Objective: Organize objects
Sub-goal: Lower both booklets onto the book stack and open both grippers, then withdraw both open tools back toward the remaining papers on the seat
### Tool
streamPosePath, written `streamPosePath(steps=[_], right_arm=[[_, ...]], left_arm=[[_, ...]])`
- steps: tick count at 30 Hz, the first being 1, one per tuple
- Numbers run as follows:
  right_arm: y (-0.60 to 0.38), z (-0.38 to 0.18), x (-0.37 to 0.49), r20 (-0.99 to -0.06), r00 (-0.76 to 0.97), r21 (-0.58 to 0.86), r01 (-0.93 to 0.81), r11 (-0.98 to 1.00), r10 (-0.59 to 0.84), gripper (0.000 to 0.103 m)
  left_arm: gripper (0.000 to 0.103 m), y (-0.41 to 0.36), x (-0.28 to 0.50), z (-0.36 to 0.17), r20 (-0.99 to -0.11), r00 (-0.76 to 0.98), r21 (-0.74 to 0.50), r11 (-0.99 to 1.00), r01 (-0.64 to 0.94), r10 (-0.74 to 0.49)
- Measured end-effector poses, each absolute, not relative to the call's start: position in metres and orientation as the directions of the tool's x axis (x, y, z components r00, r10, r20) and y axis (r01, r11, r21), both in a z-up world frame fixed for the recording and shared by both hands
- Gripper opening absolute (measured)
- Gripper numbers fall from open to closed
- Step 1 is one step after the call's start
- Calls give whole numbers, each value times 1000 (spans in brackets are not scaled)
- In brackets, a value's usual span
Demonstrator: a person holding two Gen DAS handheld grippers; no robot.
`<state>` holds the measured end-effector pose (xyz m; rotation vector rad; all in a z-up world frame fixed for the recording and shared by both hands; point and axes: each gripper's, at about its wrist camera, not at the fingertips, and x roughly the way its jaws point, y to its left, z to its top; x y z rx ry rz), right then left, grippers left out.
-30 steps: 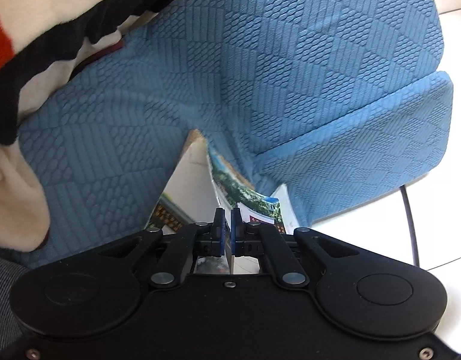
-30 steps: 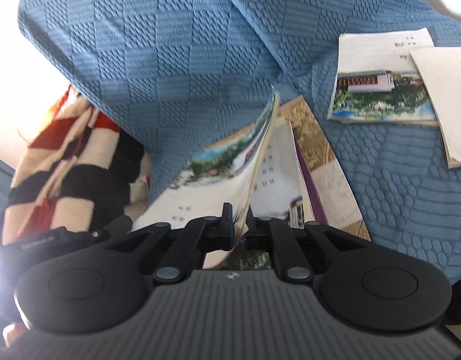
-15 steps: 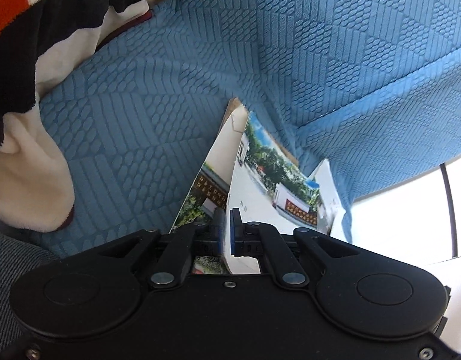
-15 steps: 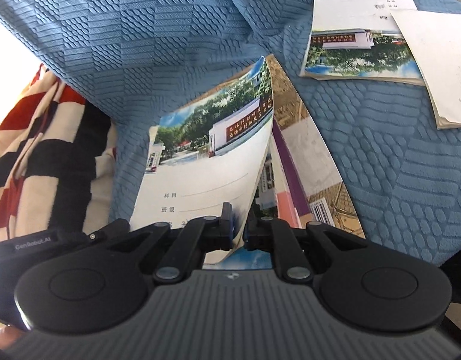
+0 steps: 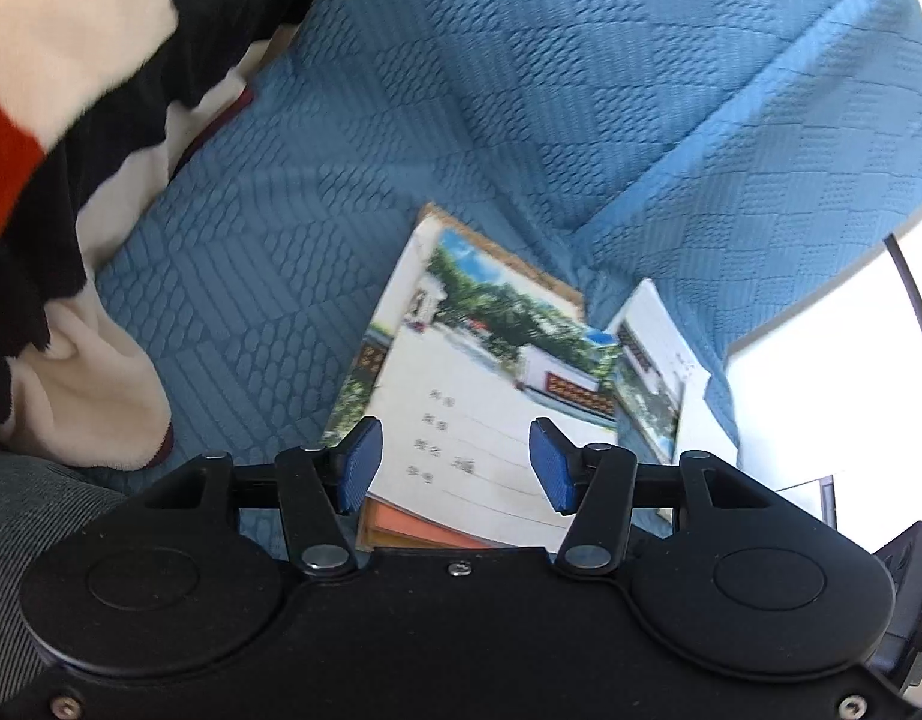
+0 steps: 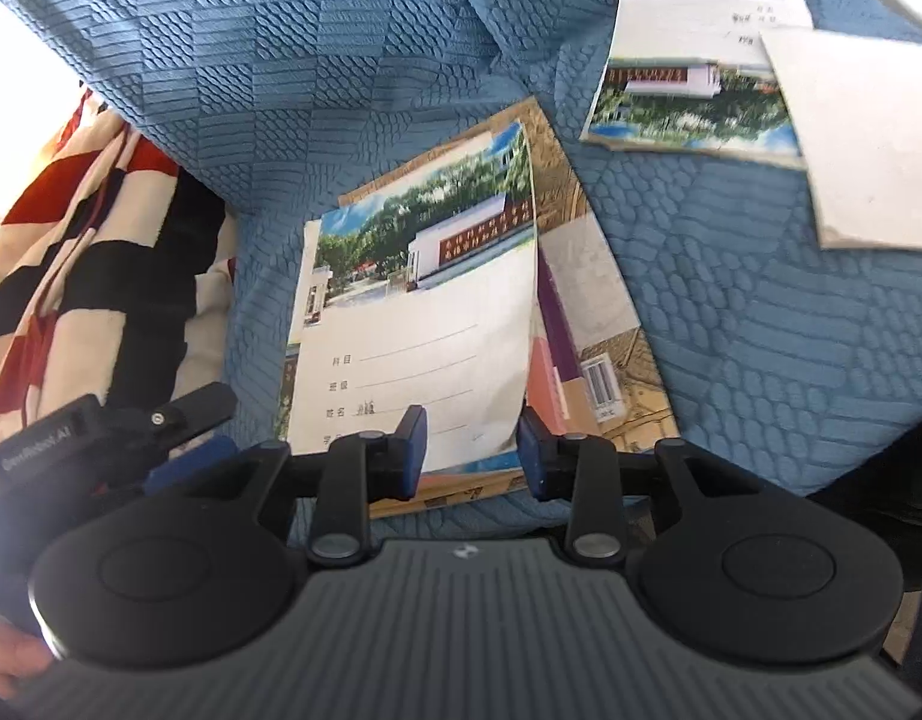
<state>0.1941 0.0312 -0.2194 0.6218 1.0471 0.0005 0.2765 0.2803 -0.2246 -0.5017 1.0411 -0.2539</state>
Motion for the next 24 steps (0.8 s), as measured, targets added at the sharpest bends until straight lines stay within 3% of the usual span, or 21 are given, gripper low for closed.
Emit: streamPosePath(steps=[14, 24], right_arm=[[2, -123, 180, -718, 654, 448, 169, 878, 240, 37], [-15, -91, 176, -698, 683, 418, 141, 898, 218, 37]], left_arm=[[57, 235, 249, -110, -658, 567, -513, 846, 144, -496], [64, 197, 235, -61, -602, 595, -506, 831, 231, -533]])
